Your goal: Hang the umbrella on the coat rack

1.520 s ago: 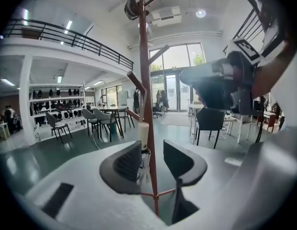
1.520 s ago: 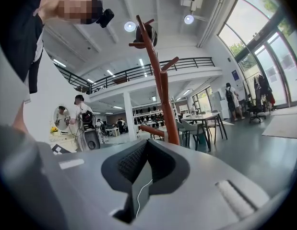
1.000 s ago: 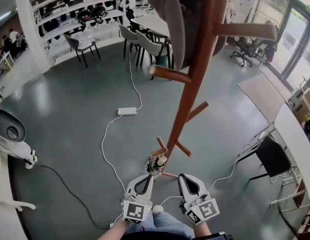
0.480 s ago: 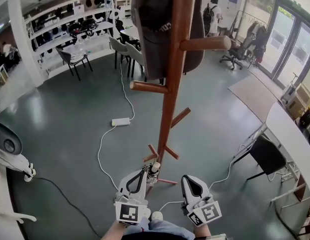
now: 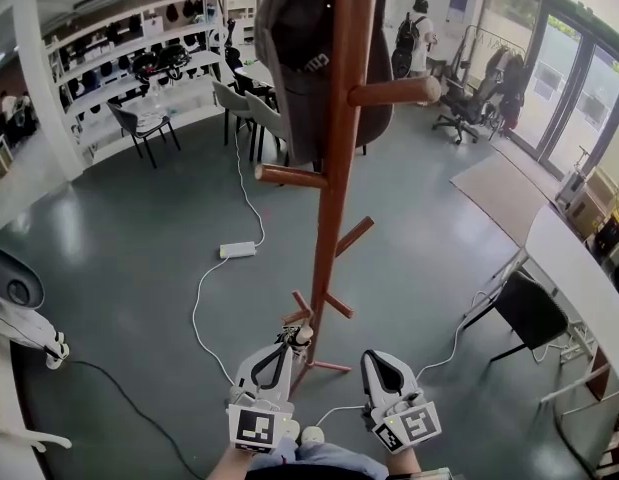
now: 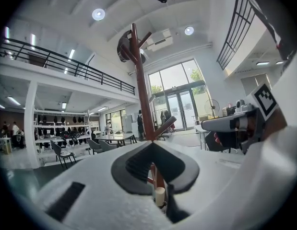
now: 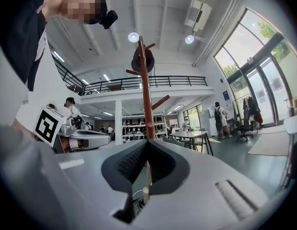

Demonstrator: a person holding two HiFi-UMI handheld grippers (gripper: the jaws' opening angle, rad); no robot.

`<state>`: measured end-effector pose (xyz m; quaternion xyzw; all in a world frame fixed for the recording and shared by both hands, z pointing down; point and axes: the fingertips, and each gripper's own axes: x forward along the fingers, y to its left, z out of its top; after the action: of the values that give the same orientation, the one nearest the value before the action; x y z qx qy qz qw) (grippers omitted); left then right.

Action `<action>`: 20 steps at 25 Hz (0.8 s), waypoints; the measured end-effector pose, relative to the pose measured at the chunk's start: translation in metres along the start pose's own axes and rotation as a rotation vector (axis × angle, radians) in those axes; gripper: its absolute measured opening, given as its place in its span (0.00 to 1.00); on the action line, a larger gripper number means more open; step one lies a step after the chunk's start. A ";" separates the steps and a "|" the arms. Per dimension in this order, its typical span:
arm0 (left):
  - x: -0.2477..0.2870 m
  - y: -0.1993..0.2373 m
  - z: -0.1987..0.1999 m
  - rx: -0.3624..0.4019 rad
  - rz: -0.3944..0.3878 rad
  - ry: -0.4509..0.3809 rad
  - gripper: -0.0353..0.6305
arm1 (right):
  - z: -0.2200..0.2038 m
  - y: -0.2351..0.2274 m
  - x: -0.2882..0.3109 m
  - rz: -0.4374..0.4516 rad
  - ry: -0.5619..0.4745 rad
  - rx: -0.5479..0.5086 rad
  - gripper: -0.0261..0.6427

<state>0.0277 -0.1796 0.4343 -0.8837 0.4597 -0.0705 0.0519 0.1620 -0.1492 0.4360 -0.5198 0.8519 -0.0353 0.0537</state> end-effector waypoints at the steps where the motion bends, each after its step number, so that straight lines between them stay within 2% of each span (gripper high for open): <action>1: -0.001 0.001 0.001 -0.001 0.000 0.005 0.05 | 0.001 0.000 0.000 -0.003 0.000 0.003 0.05; 20: -0.002 -0.003 -0.004 -0.012 -0.014 0.036 0.06 | 0.000 0.001 -0.002 -0.005 0.020 0.000 0.05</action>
<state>0.0282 -0.1765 0.4382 -0.8859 0.4547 -0.0841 0.0377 0.1616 -0.1470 0.4360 -0.5217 0.8510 -0.0404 0.0452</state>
